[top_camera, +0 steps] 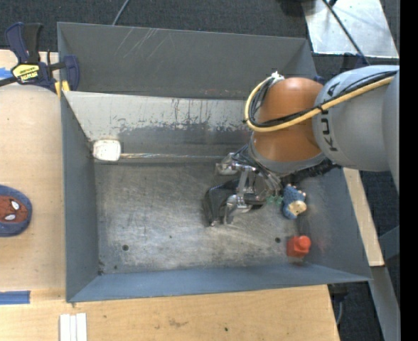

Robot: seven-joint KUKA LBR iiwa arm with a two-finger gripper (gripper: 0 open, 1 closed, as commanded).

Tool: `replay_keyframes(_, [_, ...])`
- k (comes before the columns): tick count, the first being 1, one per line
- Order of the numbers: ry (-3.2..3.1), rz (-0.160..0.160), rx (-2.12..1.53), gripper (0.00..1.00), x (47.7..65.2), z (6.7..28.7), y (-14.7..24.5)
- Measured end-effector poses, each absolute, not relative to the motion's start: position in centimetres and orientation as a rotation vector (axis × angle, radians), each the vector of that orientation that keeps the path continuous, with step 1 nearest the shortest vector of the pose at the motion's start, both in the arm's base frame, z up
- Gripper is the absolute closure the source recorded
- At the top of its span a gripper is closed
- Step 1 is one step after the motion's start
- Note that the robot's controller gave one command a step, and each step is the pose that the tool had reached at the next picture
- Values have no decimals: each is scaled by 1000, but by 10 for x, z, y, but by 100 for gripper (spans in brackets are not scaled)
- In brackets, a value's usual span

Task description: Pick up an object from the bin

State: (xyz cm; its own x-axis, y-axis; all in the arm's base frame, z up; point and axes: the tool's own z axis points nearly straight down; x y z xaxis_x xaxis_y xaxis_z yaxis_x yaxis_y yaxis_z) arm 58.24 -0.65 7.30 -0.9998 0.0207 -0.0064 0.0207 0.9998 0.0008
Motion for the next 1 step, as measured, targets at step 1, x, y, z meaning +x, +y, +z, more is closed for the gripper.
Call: replay_keyframes(1, [3121, 2, 32, 100, 586, 77, -6])
